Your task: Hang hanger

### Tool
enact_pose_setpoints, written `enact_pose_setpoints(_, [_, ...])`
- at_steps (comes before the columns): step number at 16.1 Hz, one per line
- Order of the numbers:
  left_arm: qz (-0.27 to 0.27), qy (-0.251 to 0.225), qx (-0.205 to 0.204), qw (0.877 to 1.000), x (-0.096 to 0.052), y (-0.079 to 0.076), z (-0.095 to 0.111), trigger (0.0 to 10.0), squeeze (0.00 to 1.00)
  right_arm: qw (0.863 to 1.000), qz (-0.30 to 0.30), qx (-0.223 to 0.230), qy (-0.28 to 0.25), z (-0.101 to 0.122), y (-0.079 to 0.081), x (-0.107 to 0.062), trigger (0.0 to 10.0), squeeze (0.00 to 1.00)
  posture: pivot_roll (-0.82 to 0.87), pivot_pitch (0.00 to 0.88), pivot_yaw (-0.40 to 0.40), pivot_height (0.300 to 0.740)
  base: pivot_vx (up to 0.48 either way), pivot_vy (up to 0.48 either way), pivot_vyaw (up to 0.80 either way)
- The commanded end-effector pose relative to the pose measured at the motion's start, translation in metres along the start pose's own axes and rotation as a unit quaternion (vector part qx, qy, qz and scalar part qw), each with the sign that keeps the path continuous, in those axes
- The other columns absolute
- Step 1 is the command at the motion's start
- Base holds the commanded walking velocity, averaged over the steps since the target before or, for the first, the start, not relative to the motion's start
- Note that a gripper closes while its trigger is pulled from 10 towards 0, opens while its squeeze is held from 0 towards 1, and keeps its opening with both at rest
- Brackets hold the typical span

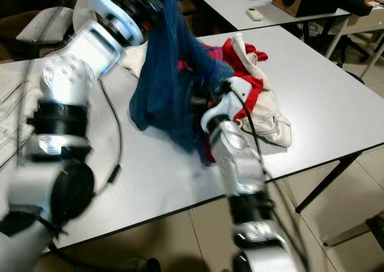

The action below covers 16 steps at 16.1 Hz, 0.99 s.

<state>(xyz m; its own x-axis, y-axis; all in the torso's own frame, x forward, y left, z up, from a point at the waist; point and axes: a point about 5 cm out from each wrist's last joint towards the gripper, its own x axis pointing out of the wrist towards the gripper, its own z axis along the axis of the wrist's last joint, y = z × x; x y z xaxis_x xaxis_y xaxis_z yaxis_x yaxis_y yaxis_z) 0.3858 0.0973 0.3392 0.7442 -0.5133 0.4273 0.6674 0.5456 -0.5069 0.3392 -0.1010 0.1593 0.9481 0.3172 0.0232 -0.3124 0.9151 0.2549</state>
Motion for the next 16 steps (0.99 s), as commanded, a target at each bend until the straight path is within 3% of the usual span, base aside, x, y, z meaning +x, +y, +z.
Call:
enact_pose_setpoints(1, [-0.002,-0.054,0.04,0.998,0.002,-0.005,0.032,0.0,0.0,0.999,-0.007,-0.02,0.041,-0.005,-0.01,-0.008,10.0,0.0,-0.03,0.0,0.051,0.74,0.0,0.0,0.0])
enact_pose_setpoints(3, [0.055,-0.041,0.108,0.992,-0.003,0.017,0.036,0.0,0.0,0.996,0.03,-0.031,0.073,0.013,-0.017,-0.019,10.0,0.0,-0.03,0.0,0.056,0.74,0.0,0.0,0.0])
enact_pose_setpoints(4, [0.092,-0.004,0.184,0.979,-0.011,0.036,0.028,0.0,0.0,0.994,0.083,0.007,0.065,0.032,-0.013,-0.027,10.0,0.0,-0.03,0.0,0.057,0.74,0.0,0.0,0.0])
enact_pose_setpoints(6, [0.119,0.041,0.232,0.965,-0.019,0.052,0.015,0.0,0.0,0.991,0.117,0.029,0.052,0.048,-0.011,-0.033,10.0,0.0,-0.03,0.0,0.058,0.74,0.0,0.0,0.0])
enact_pose_setpoints(7, [0.139,0.096,0.276,0.946,-0.03,0.069,-0.005,0.0,0.0,0.987,0.148,0.05,0.035,0.07,-0.012,-0.042,10.0,0.0,-0.05,0.0,0.061,0.74,0.0,0.0,0.0])
enact_pose_setpoints(9, [0.109,0.106,0.287,0.946,-0.031,0.065,-0.013,0.0,0.0,0.985,0.161,0.056,0.035,0.077,-0.014,-0.049,10.0,0.0,-0.05,0.0,0.057,0.74,0.0,0.0,0.0])
enact_pose_setpoints(11, [0.004,0.115,0.273,0.955,-0.03,0.042,-0.025,0.0,0.0,0.982,0.169,0.068,0.054,0.071,-0.021,-0.06,10.0,0.0,-0.05,0.0,0.052,0.74,0.0,0.0,0.0])
enact_pose_setpoints(12, [-0.015,0.123,0.273,0.954,-0.031,0.038,-0.028,0.0,0.0,0.981,0.171,0.073,0.058,0.069,-0.021,-0.062,10.0,0.0,-0.05,0.0,0.052,0.74,0.0,0.0,0.0])
enact_pose_setpoints(14, [-0.051,0.16,0.307,0.937,-0.045,0.035,-0.035,0.0,0.0,0.984,0.139,0.094,0.063,0.057,-0.03,-0.067,10.0,0.0,-0.05,0.0,0.052,0.74,0.0,0.0,0.0])
enact_pose_setpoints(16, [-0.039,0.159,0.326,0.931,-0.051,0.037,-0.03,0.0,0.0,0.984,0.127,0.105,0.061,0.055,-0.032,-0.075,10.0,0.0,-0.05,0.0,0.04,0.74,0.0,0.0,0.0])
